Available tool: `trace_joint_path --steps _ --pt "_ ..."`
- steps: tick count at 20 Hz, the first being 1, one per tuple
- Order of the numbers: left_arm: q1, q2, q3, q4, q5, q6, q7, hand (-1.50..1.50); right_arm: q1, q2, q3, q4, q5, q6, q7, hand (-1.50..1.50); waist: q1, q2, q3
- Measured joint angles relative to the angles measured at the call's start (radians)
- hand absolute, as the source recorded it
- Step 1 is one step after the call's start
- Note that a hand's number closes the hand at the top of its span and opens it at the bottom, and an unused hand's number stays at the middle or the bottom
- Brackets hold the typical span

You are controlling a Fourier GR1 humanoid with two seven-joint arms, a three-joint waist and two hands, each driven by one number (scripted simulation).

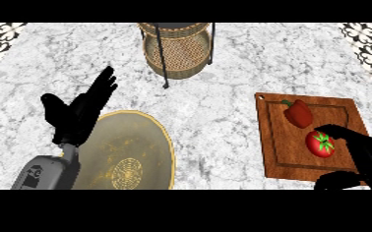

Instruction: Pick the tomato from the cutting board and place it in the tiered basket

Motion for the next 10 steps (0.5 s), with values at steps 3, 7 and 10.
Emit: trace_joint_path --steps 3,7,10 --pt "0.003 0.002 0.011 0.002 0.012 -0.015 -0.001 0.0 -0.005 0.013 0.016 0.019 0.036 -0.022 -0.026 1.5 -0.004 0.001 -0.001" --pt "0.004 0.005 0.013 0.012 0.012 -0.021 -0.011 0.0 0.015 0.037 0.015 0.008 0.049 -0.066 -0.072 1.5 -0.008 0.0 -0.001" --pt "-0.007 0.001 0.01 0.02 0.014 -0.02 -0.008 0.0 -0.06 0.039 0.057 0.008 0.106 -0.01 0.003 1.5 0.0 0.003 0.003"
